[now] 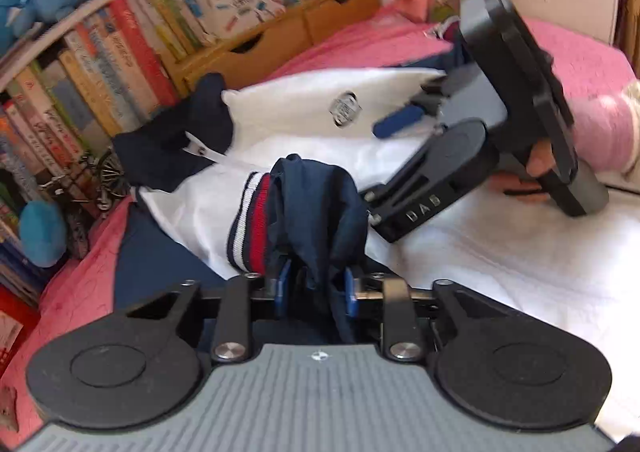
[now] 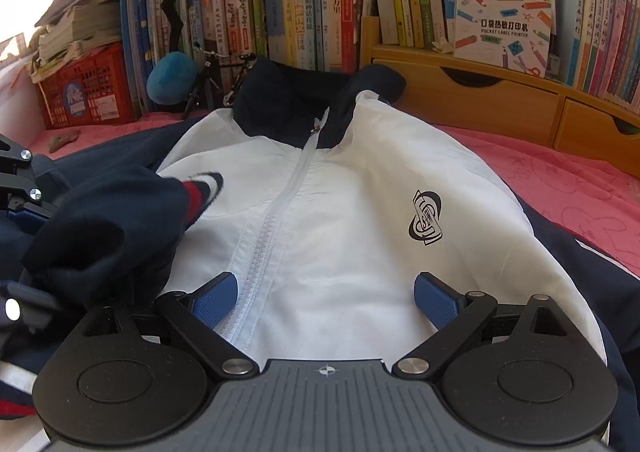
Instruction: Fold clothes
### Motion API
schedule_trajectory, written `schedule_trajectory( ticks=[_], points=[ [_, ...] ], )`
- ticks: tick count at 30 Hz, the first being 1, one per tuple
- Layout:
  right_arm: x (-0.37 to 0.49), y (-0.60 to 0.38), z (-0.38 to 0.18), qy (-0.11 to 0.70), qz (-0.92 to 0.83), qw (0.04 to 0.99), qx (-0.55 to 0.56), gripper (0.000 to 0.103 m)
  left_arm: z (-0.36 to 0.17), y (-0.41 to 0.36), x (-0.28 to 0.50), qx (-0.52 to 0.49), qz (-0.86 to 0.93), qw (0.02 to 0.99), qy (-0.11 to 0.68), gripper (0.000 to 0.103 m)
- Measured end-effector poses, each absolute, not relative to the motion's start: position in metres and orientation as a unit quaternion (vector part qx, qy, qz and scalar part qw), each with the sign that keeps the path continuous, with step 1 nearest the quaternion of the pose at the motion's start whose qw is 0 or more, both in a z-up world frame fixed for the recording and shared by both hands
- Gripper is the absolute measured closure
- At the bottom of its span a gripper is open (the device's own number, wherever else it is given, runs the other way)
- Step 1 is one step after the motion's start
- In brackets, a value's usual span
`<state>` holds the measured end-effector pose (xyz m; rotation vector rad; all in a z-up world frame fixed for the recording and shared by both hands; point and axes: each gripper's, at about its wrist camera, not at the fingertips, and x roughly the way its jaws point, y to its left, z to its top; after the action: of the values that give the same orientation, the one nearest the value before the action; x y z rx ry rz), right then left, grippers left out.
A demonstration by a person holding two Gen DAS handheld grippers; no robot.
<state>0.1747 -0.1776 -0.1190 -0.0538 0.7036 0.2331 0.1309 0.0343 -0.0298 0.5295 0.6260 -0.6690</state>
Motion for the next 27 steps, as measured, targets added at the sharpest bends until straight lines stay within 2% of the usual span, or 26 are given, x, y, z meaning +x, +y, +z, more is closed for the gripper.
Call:
schedule_trajectory(
  ticks=[3,6,9,13,19,20,22,23,25,27],
  points=[
    [0.175,-0.178,-0.120,0.344,0.115,0.931,-0.026,0.006,0.035,0.090,0.127,0.204,-0.229,0.928,0.212,0.089],
    [0.175,-0.177,-0.120,0.344,0.115,0.931,-0.026,0.006,0.097,0.165,0.135,0.108,-0.092,0.981,0.130,0.089],
    [0.175,-0.177,-0.120,0.345,0.115,0.931,-0.028,0.006,0.119,0.247,0.143,0.024,0.076,0.991,0.105,0.087],
    [0.176,-0.177,-0.122,0.346,0.114,0.931,-0.030,0.005,0.079,0.322,0.163,-0.016,0.257,0.949,0.183,0.084],
    [0.178,-0.179,-0.123,0.347,0.111,0.931,-0.031,0.002,-0.025,0.359,0.168,-0.068,0.314,0.888,0.328,0.073],
    [0.178,-0.179,-0.123,0.348,0.110,0.931,-0.031,0.002,-0.036,0.357,0.167,-0.065,0.315,0.885,0.338,0.070],
    [0.178,-0.179,-0.123,0.348,0.110,0.931,-0.031,0.002,-0.046,0.352,0.165,-0.062,0.309,0.885,0.341,0.046],
    [0.178,-0.179,-0.123,0.348,0.110,0.930,-0.031,0.001,-0.050,0.349,0.164,-0.062,0.306,0.886,0.342,0.029],
    [0.178,-0.179,-0.122,0.349,0.109,0.930,-0.031,0.001,-0.054,0.348,0.161,-0.083,0.294,0.889,0.341,0.025],
    [0.178,-0.180,-0.122,0.349,0.109,0.930,-0.031,0.001,-0.053,0.352,0.162,-0.113,0.281,0.897,0.321,0.015]
  ],
)
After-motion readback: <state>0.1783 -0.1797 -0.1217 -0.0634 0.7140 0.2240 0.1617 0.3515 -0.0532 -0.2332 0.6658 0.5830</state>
